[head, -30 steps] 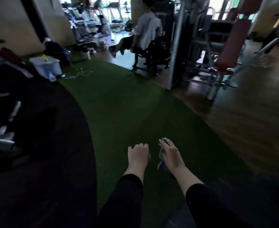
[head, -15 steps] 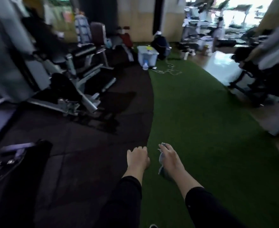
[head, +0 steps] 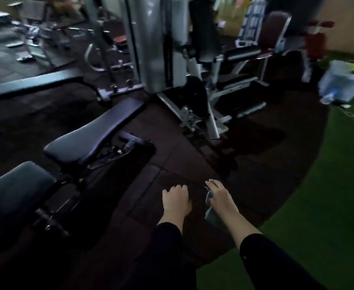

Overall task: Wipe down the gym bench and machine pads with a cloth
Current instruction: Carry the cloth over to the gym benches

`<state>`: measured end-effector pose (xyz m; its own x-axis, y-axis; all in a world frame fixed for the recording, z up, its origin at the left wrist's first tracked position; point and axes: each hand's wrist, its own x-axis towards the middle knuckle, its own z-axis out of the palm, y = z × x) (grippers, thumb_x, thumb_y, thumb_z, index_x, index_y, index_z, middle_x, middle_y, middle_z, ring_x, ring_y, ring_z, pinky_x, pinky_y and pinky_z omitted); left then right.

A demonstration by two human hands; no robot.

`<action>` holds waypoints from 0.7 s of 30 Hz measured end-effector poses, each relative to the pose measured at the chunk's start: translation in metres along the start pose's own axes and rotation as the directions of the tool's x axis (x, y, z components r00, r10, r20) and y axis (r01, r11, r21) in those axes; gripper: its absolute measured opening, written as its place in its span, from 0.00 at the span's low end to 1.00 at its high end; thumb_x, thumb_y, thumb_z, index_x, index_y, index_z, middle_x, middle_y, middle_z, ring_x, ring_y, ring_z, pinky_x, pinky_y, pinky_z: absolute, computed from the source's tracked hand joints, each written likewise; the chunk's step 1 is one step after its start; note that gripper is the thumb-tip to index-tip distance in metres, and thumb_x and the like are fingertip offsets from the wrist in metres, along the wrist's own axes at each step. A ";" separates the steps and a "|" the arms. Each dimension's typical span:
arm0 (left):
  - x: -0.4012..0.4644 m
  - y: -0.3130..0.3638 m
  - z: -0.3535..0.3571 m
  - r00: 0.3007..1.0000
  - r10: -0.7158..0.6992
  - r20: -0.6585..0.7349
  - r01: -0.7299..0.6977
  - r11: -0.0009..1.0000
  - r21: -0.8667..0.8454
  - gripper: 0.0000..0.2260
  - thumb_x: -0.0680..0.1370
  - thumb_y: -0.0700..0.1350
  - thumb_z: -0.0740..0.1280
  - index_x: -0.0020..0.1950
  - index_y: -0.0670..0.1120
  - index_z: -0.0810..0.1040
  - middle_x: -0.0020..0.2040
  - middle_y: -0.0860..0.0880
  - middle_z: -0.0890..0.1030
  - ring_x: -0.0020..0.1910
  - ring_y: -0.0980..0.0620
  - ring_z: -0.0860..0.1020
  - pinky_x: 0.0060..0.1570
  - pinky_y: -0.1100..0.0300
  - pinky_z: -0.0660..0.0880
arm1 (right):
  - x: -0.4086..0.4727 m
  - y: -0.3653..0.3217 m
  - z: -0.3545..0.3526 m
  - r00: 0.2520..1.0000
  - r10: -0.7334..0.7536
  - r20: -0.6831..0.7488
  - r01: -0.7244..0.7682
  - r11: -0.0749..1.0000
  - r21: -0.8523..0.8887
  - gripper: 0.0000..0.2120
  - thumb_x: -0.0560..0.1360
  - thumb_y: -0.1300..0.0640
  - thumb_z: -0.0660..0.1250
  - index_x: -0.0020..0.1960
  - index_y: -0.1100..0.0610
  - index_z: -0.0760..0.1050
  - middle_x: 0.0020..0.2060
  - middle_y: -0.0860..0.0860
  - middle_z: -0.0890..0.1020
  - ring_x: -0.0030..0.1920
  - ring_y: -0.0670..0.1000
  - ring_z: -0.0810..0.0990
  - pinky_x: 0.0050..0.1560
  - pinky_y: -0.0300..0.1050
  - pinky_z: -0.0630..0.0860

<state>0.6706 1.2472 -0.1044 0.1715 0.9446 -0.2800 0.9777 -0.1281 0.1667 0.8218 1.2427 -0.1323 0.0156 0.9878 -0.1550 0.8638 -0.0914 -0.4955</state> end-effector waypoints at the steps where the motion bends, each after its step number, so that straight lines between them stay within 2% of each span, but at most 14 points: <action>1: 0.016 -0.013 -0.005 0.999 -0.032 -0.005 0.032 0.999 -0.003 0.12 0.79 0.48 0.61 0.61 0.46 0.72 0.60 0.48 0.76 0.61 0.47 0.74 0.60 0.49 0.67 | 0.021 -0.010 0.003 0.999 -0.030 0.029 0.030 1.000 -0.003 0.24 0.79 0.67 0.56 0.74 0.57 0.65 0.73 0.54 0.64 0.71 0.54 0.67 0.69 0.44 0.61; 6: 0.097 -0.074 -0.042 0.987 -0.157 -0.023 0.157 0.988 0.006 0.14 0.80 0.49 0.60 0.63 0.46 0.71 0.62 0.48 0.76 0.63 0.47 0.73 0.60 0.48 0.67 | 0.129 -0.065 0.011 0.982 -0.158 0.103 0.160 0.987 -0.008 0.24 0.78 0.68 0.56 0.74 0.58 0.65 0.73 0.54 0.64 0.72 0.52 0.66 0.67 0.38 0.59; 15: 0.243 -0.137 -0.095 0.956 -0.295 0.014 0.295 0.955 -0.014 0.14 0.79 0.48 0.59 0.64 0.46 0.70 0.62 0.48 0.75 0.62 0.46 0.73 0.60 0.48 0.67 | 0.316 -0.120 0.016 0.949 -0.257 0.181 0.263 0.965 -0.009 0.24 0.77 0.69 0.57 0.73 0.58 0.66 0.72 0.55 0.65 0.70 0.57 0.68 0.66 0.46 0.65; 21: 0.362 -0.167 -0.126 0.898 -0.439 0.029 0.440 0.896 -0.063 0.15 0.80 0.48 0.58 0.65 0.46 0.69 0.63 0.47 0.74 0.63 0.45 0.73 0.60 0.49 0.68 | 0.460 -0.149 0.018 0.880 -0.397 0.262 0.419 0.907 -0.034 0.27 0.76 0.72 0.55 0.74 0.58 0.65 0.73 0.55 0.63 0.69 0.57 0.68 0.65 0.47 0.67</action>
<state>0.5542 1.6486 -0.1145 -0.2716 0.8959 -0.3516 0.9437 0.3196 0.0854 0.6915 1.7080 -0.1450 -0.4610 0.8721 -0.1638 0.8072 0.3355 -0.4857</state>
